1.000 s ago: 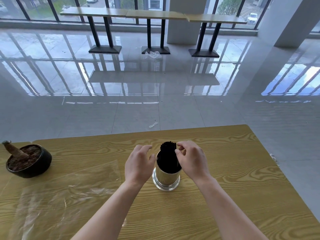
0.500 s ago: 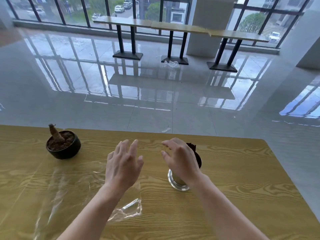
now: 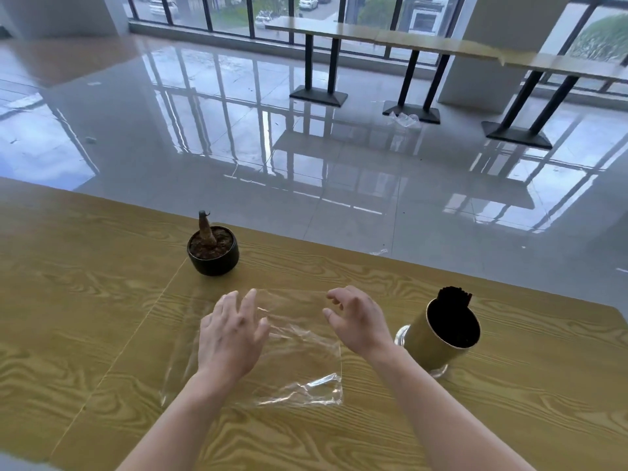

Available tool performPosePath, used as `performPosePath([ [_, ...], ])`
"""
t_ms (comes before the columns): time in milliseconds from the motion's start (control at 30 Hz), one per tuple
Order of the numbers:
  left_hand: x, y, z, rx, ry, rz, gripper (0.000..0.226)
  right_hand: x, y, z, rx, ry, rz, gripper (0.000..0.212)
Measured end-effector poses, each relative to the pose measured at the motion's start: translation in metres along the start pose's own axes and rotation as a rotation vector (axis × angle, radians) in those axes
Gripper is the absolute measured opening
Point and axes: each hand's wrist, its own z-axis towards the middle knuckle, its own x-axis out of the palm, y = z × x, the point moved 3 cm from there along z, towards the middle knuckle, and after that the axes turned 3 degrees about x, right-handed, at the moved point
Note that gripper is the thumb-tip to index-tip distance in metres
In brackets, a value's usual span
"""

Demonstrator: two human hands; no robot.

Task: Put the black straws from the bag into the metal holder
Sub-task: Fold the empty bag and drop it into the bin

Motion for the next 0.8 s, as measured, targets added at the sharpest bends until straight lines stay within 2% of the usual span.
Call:
performPosePath([
  [100, 0.008, 0.025, -0.002, -0.043, 0.030, -0.004, 0.063, 0.017, 0.002, 0.002, 0.053, 0.044, -0.002, 0.034],
  [200, 0.022, 0.055, -0.009, -0.133, 0.104, -0.026, 0.064, 0.038, -0.009, -0.002, 0.203, 0.151, -0.047, 0.040],
  [367, 0.052, 0.122, -0.036, -0.474, 0.259, -0.104, 0.079, 0.072, -0.035, -0.028, 0.480, 0.355, -0.213, 0.054],
  [467, 0.065, 0.143, -0.045, -0.627, 0.289, -0.258, 0.094, 0.087, -0.041, -0.045, 0.595, 0.379, -0.158, 0.059],
  [567, 0.071, 0.143, -0.048, -0.643, 0.296, -0.274, 0.099, 0.099, -0.042, -0.056, 0.700, 0.350, -0.061, 0.061],
  [700, 0.070, 0.145, -0.048, -0.736, 0.230, -0.278, 0.090, 0.106, -0.049, -0.060, 0.850, 0.219, 0.154, 0.042],
  [800, 0.071, 0.156, -0.044, -0.833, 0.212, -0.417, 0.071, 0.108, -0.050, -0.061, 0.877, 0.173, 0.288, 0.012],
])
